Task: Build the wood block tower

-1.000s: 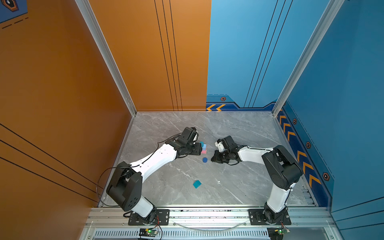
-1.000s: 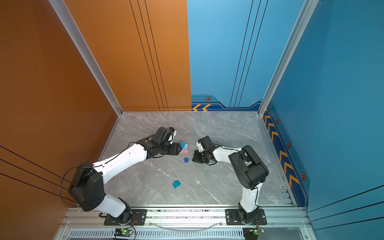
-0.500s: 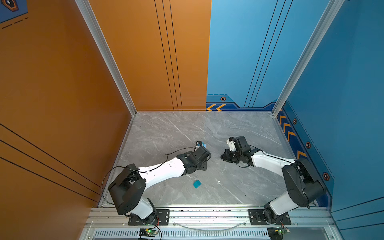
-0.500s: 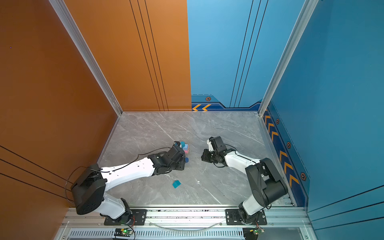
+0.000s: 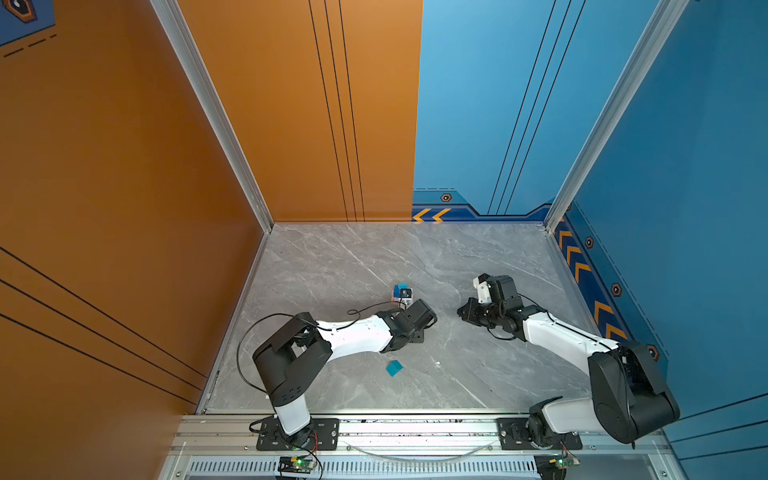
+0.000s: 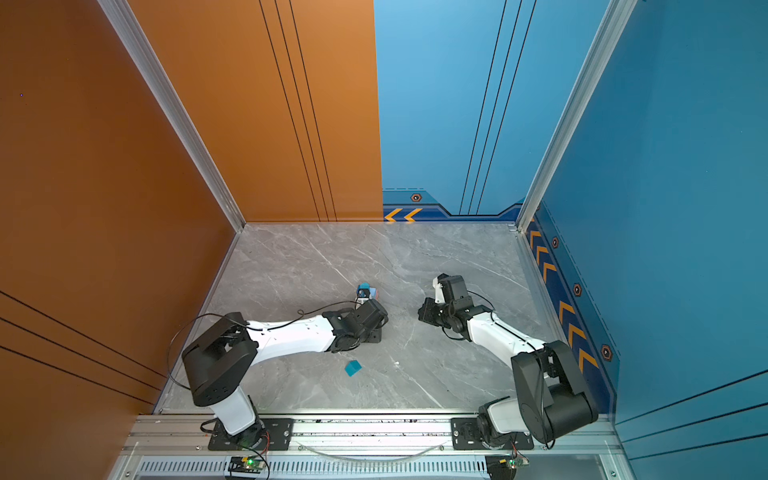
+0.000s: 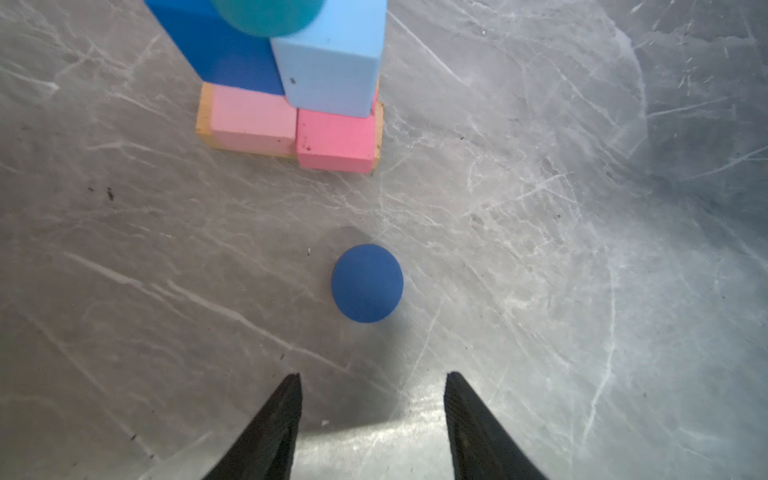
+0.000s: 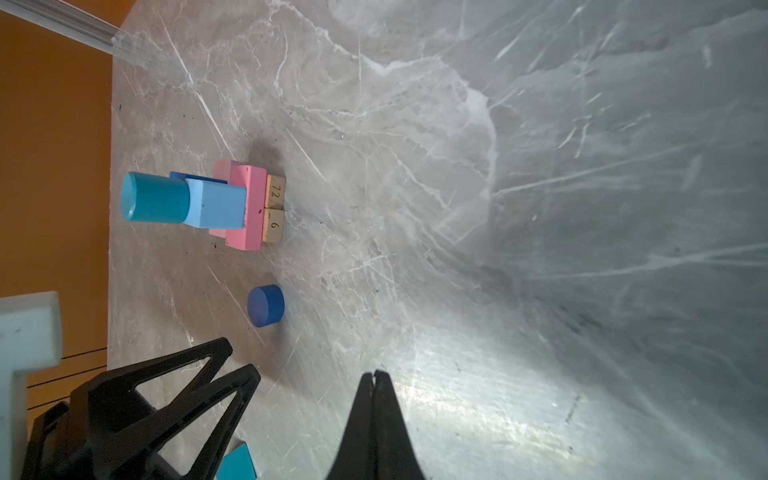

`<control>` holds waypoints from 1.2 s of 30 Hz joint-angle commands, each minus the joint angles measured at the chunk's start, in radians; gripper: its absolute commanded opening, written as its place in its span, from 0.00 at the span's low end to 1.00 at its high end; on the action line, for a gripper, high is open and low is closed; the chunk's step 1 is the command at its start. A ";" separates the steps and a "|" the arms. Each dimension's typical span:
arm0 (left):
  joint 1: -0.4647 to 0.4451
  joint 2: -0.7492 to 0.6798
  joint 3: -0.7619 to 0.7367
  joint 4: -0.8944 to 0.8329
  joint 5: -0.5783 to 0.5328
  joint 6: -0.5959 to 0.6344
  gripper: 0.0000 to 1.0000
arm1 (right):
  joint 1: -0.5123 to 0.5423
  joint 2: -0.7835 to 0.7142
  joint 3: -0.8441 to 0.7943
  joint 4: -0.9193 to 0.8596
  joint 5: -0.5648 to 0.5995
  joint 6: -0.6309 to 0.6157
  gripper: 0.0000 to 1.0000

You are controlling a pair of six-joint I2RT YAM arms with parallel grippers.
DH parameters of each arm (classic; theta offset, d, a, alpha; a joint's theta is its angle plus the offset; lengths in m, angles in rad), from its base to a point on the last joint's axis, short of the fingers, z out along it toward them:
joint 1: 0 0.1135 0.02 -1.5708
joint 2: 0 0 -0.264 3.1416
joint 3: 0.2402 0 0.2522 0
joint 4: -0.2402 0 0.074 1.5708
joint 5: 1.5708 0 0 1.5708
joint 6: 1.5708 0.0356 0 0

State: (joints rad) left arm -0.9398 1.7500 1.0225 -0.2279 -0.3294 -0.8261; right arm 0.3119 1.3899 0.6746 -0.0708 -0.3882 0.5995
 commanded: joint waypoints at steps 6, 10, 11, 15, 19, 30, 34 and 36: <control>-0.006 0.072 0.081 -0.027 -0.064 -0.046 0.57 | -0.034 -0.042 -0.031 -0.020 -0.005 -0.021 0.00; -0.001 0.090 0.094 -0.054 -0.069 -0.060 0.56 | -0.044 -0.052 -0.039 -0.020 -0.006 -0.021 0.00; -0.002 0.090 0.097 -0.064 -0.073 -0.062 0.56 | -0.046 -0.055 -0.040 -0.020 -0.006 -0.021 0.00; -0.001 0.095 0.100 -0.076 -0.088 -0.066 0.55 | -0.048 -0.060 -0.046 -0.017 -0.006 -0.020 0.00; 0.006 0.120 0.111 -0.088 -0.092 -0.070 0.55 | -0.051 -0.061 -0.050 -0.015 -0.008 -0.018 0.00; 0.036 0.153 0.100 -0.065 -0.085 -0.090 0.51 | -0.052 -0.066 -0.055 -0.007 -0.008 -0.012 0.00; 0.043 0.164 0.101 -0.056 -0.079 -0.091 0.50 | -0.052 -0.066 -0.055 -0.007 -0.008 -0.012 0.00; 0.045 0.171 0.101 -0.052 -0.079 -0.090 0.49 | -0.052 -0.064 -0.055 -0.006 -0.008 -0.012 0.00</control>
State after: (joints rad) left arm -0.9070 1.8881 1.1175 -0.2668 -0.4026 -0.9066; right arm 0.2668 1.3441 0.6308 -0.0700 -0.3889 0.5999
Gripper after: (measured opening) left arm 0.497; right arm 0.047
